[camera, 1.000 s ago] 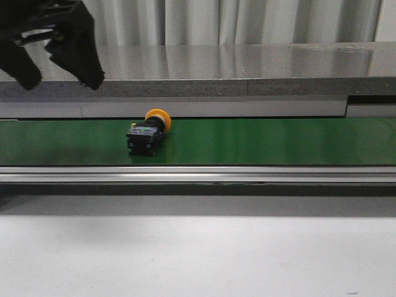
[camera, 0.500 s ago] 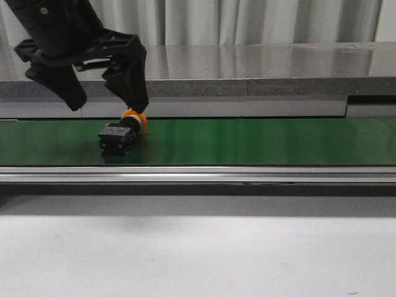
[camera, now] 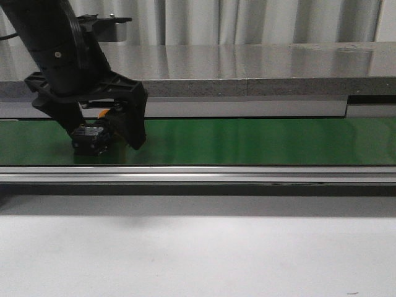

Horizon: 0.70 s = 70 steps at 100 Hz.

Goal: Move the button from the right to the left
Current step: 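Lower the left gripper onto the button on the belt and grasp it, then lift the button with the left gripper and carry it over the blue tray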

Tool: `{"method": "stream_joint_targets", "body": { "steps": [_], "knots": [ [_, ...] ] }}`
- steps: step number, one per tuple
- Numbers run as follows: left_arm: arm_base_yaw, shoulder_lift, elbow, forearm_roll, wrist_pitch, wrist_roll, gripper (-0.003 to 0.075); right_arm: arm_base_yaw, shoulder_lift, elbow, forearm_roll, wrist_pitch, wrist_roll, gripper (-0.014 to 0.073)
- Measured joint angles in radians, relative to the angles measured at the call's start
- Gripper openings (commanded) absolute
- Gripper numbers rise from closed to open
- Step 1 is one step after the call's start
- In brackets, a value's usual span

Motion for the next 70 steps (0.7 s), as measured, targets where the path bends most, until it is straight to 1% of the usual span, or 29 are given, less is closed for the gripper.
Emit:
{"method": "stream_joint_targets", "body": {
  "steps": [6, 23, 30, 33, 40, 48, 58, 70],
  "knots": [
    [0.000, 0.008, 0.000, 0.002, 0.000, 0.000, 0.0567, 0.000, 0.000, 0.000, 0.000, 0.000, 0.000, -0.0068],
    [0.000, 0.017, -0.009, 0.017, 0.015, 0.000, 0.0285, 0.000, 0.000, 0.000, 0.000, 0.000, 0.000, -0.0068],
    [0.000, 0.017, -0.023, 0.026, 0.039, 0.000, 0.0206, 0.000, 0.000, 0.000, 0.000, 0.000, 0.000, -0.0068],
    [0.000, 0.017, -0.029, 0.034, 0.049, 0.000, 0.0184, 0.000, 0.000, 0.000, 0.000, 0.000, 0.000, -0.0068],
    [0.000, 0.017, -0.044, 0.044, 0.065, 0.000, 0.0156, 0.000, 0.000, 0.000, 0.000, 0.000, 0.000, -0.0068],
    [0.000, 0.006, -0.056, 0.056, 0.080, -0.003, 0.0155, 0.000, 0.000, 0.000, 0.000, 0.000, 0.000, -0.0068],
    [0.002, -0.027, -0.065, 0.098, 0.082, -0.042, 0.0155, 0.000, 0.000, 0.000, 0.000, 0.000, 0.000, -0.0068],
    [0.039, -0.073, -0.067, 0.156, 0.105, -0.088, 0.0155, 0.000, 0.000, 0.000, 0.000, 0.000, 0.000, -0.0068]
  ]
}}
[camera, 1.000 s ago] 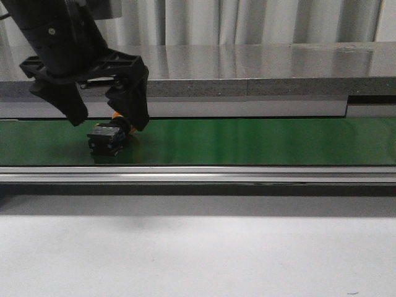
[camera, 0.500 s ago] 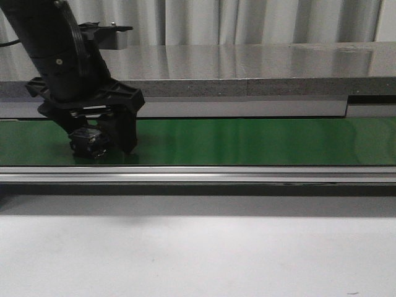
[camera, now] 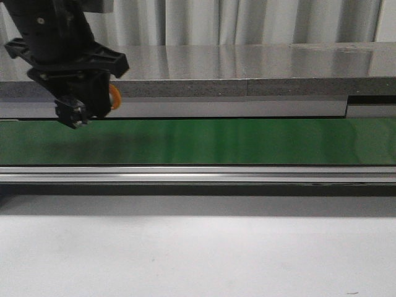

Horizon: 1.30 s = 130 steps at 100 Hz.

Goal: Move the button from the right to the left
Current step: 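Lift the button with the left gripper and carry it over the blue tray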

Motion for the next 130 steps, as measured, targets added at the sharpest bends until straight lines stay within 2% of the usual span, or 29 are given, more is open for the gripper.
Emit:
{"method": "stream_joint_targets", "body": {
  "steps": [51, 82, 103, 130],
  "knots": [
    [0.376, -0.107, 0.000, 0.035, 0.071, -0.017, 0.0155, 0.000, 0.000, 0.000, 0.000, 0.000, 0.000, -0.0068],
    [0.581, -0.107, 0.120, 0.036, -0.017, -0.017, 0.0155, 0.000, 0.000, 0.000, 0.000, 0.000, 0.000, -0.0068],
    [0.633, -0.082, 0.227, 0.040, -0.124, -0.017, 0.0155, 0.000, 0.000, 0.000, 0.000, 0.000, 0.000, -0.0068],
    [0.635, 0.026, 0.239, 0.080, -0.221, 0.009, 0.0155, 0.000, 0.000, 0.000, 0.000, 0.000, 0.000, -0.0068]
  ]
}}
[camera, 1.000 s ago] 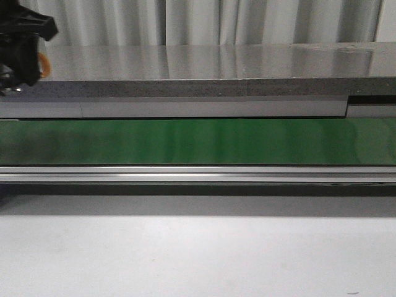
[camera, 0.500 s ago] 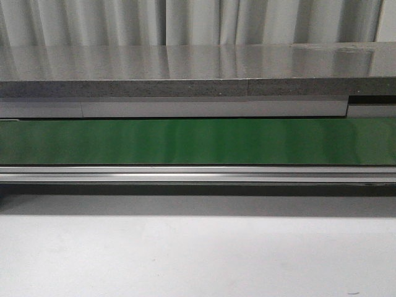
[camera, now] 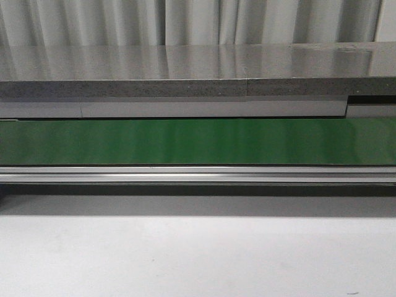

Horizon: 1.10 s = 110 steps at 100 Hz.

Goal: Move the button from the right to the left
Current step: 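Lift the button with the left gripper and carry it over the blue tray, then lower the button into the blue tray and open the left gripper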

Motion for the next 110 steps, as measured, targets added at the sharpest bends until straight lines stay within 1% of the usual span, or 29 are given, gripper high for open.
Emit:
{"method": "stream_joint_targets", "body": {
  "steps": [35, 44, 59, 66, 91, 103, 110],
  "knots": [
    [0.000, 0.078, 0.000, 0.006, -0.056, 0.001, 0.0161, 0.000, 0.000, 0.000, 0.000, 0.000, 0.000, -0.0068],
    [0.000, 0.078, 0.000, 0.006, -0.074, 0.001, 0.0206, 0.000, 0.000, 0.000, 0.000, 0.001, 0.000, -0.0068],
    [0.000, 0.078, 0.000, 0.006, -0.076, 0.014, 0.0330, 0.000, 0.000, 0.000, 0.000, 0.001, 0.000, -0.0068],
    [0.000, 0.078, 0.000, 0.006, -0.078, 0.019, 0.0370, 0.000, 0.000, 0.000, 0.000, 0.001, 0.000, -0.0068],
    [0.000, 0.078, 0.000, 0.001, -0.094, 0.027, 0.0388, 0.000, 0.000, 0.000, 0.000, 0.001, 0.000, -0.0068],
    [0.000, 0.078, 0.000, 0.001, -0.098, 0.027, 0.0439, 0.000, 0.000, 0.000, 0.000, 0.001, 0.000, -0.0068],
    [0.000, 0.078, 0.000, 0.001, -0.100, 0.027, 0.0448, 0.000, 0.000, 0.000, 0.000, 0.001, 0.000, -0.0068]
  ]
}}
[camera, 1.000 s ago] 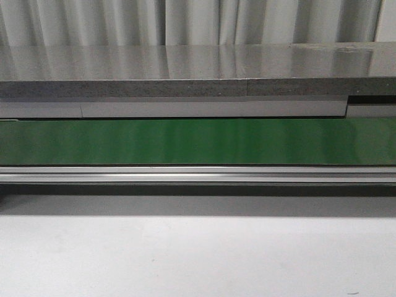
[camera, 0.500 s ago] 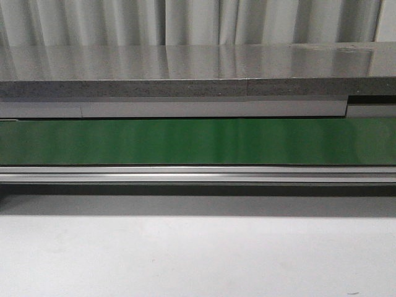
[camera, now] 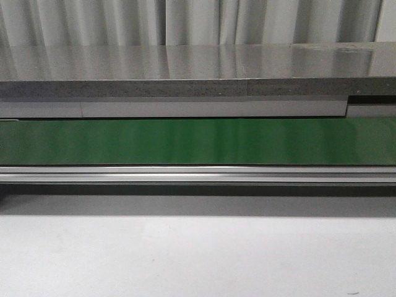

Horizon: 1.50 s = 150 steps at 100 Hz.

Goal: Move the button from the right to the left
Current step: 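Lower the button into the blue tray and open the left gripper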

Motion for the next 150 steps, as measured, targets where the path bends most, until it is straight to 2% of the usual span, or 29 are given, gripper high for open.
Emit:
{"method": "stream_joint_targets", "body": {
  "steps": [26, 60, 87, 112, 150],
  "knots": [
    [0.001, -0.041, 0.000, 0.008, 0.000, 0.000, 0.0447, 0.000, 0.000, 0.000, 0.000, 0.000, 0.000, -0.0068],
    [-0.011, -0.260, 0.001, -0.012, -0.002, 0.000, 0.0446, 0.000, 0.000, 0.000, 0.000, 0.000, 0.000, -0.0068],
    [-0.170, -0.476, 0.062, -0.028, 0.002, 0.000, 0.0446, 0.000, 0.000, 0.000, 0.000, 0.000, 0.000, -0.0068],
    [-0.270, -0.682, 0.201, -0.072, -0.013, 0.000, 0.0446, 0.000, 0.000, 0.000, 0.000, 0.000, 0.000, -0.0068],
    [-0.284, -1.103, 0.532, -0.169, -0.144, -0.002, 0.0443, 0.000, 0.000, 0.000, 0.000, 0.000, 0.000, -0.0068]
  ]
}}
